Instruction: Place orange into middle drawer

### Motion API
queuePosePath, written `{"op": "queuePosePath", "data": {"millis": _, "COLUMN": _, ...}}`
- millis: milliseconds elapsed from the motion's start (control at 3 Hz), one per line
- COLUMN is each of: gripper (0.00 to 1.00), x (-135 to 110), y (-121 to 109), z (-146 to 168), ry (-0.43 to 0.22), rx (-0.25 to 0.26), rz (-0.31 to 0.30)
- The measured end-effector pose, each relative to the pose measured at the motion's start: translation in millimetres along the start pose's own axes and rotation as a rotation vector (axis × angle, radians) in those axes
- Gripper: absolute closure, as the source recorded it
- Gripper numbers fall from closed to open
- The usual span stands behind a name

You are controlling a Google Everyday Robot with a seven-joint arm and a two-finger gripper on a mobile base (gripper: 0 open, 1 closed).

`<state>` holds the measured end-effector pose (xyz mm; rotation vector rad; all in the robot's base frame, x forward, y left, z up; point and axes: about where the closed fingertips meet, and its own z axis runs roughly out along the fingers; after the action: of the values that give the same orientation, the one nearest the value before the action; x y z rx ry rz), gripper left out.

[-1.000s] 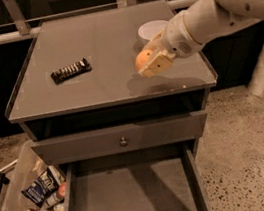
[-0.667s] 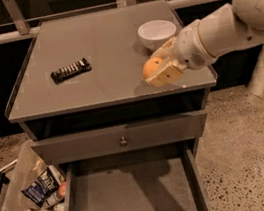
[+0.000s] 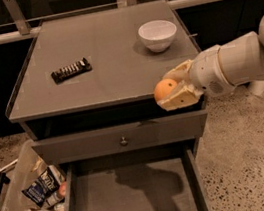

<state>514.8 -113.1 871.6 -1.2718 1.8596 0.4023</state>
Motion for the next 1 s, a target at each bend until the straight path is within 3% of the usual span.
{"op": "queuePosePath", "data": {"millis": 333, "gripper": 1.00, "x": 33.9, "y": 23.2, "z": 14.0, "ry": -0.005, "rx": -0.021, "rz": 0.046}}
{"op": "queuePosePath", "data": {"millis": 1000, "gripper": 1.00, "x": 41.4, "y": 27.4, "z": 26.9, "ry": 0.015, "rx": -0.040, "rz": 0.058}}
